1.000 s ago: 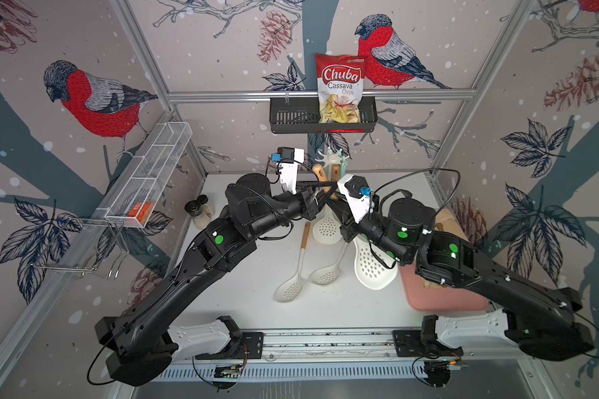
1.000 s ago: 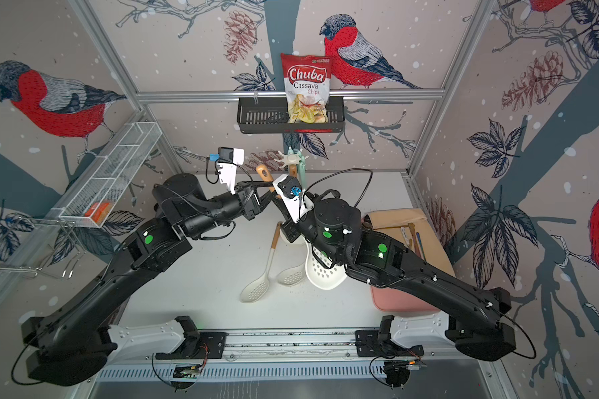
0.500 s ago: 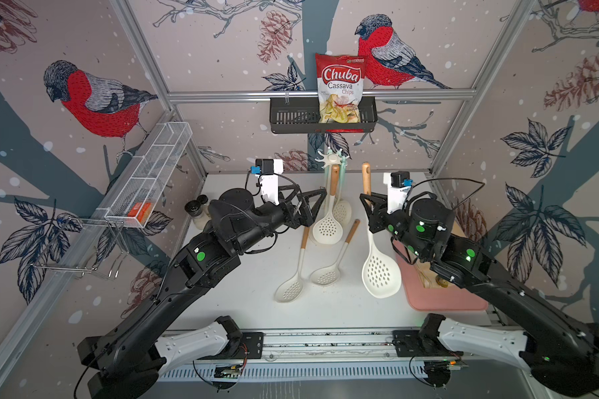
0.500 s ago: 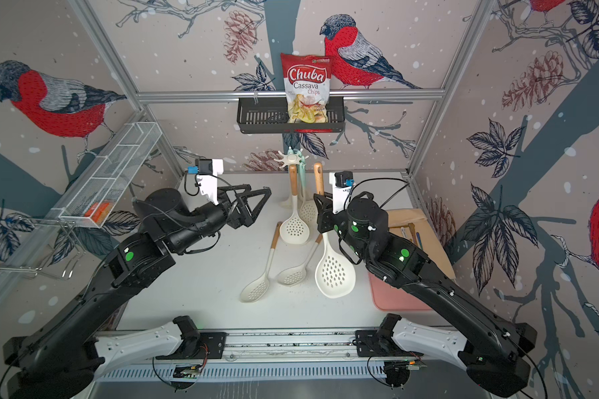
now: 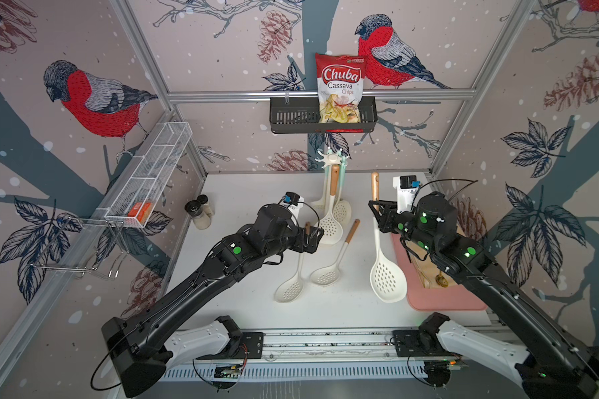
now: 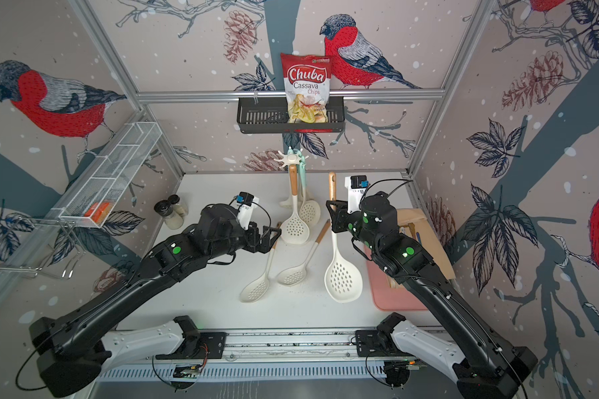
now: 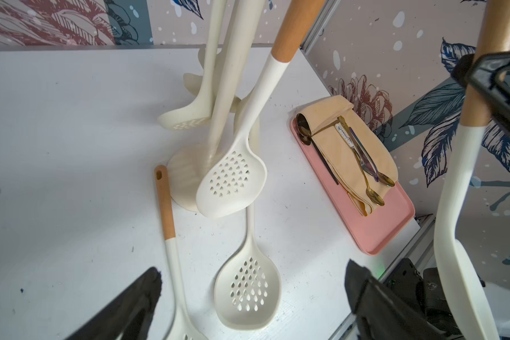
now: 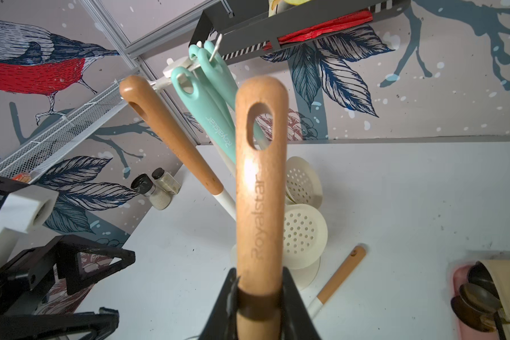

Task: Hang the skimmer on the kitchen utensil rack
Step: Adjust the rack at the center of the board.

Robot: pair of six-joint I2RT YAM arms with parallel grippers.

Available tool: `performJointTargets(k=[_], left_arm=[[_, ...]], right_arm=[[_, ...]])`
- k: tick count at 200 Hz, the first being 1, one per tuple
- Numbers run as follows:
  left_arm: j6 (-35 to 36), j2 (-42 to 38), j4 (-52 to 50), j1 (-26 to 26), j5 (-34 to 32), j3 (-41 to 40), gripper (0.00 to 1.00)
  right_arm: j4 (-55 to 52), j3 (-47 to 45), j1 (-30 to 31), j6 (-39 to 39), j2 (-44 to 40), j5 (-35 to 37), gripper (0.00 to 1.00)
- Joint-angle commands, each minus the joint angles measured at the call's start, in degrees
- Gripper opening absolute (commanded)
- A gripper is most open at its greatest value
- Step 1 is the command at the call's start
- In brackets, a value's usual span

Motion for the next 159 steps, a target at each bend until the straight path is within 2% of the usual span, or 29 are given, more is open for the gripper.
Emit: performJointTargets(k=[1, 18, 40, 65, 81, 102, 159], left_arm=[[4.62, -0.46, 18.67, 5.74, 12.92, -3.91, 1.00], [5.61, 2.28, 24.79, 10.22, 19.40, -4.71, 1.00], [9.30, 6.45, 30.16, 12.70, 21.85, -4.71, 0.97], [11.90, 11.16, 36.76, 14.57, 24.08, -4.89, 0.79], [12.87, 13.98, 40.25, 15.70, 25.39, -4.80, 0.74], [12.89, 17.01, 44.88, 17.36, 29.61, -4.42, 0.57], [14.07, 24.58, 50.49, 18.40, 37.65, -1.23, 0.61]], right_arm=[[1.22, -0.06, -1.85, 0.74, -0.23, -5.25, 0.00], [0.29, 0.20, -3.81, 0.25, -0.23, -7.07, 0.00], [-0.76, 0.69, -5.91, -0.59, -0.19, -8.99, 0.00], [-1.71, 1.00, -7.47, -1.22, -0.21, -9.73, 0.00], [-2.13, 1.50, -8.38, -1.48, -0.15, -10.74, 0.00], [-2.80, 2.68, -8.92, -1.86, -0.04, -11.42, 0.00], [-3.65, 4.34, -9.20, -1.94, 0.47, -12.04, 0.00]])
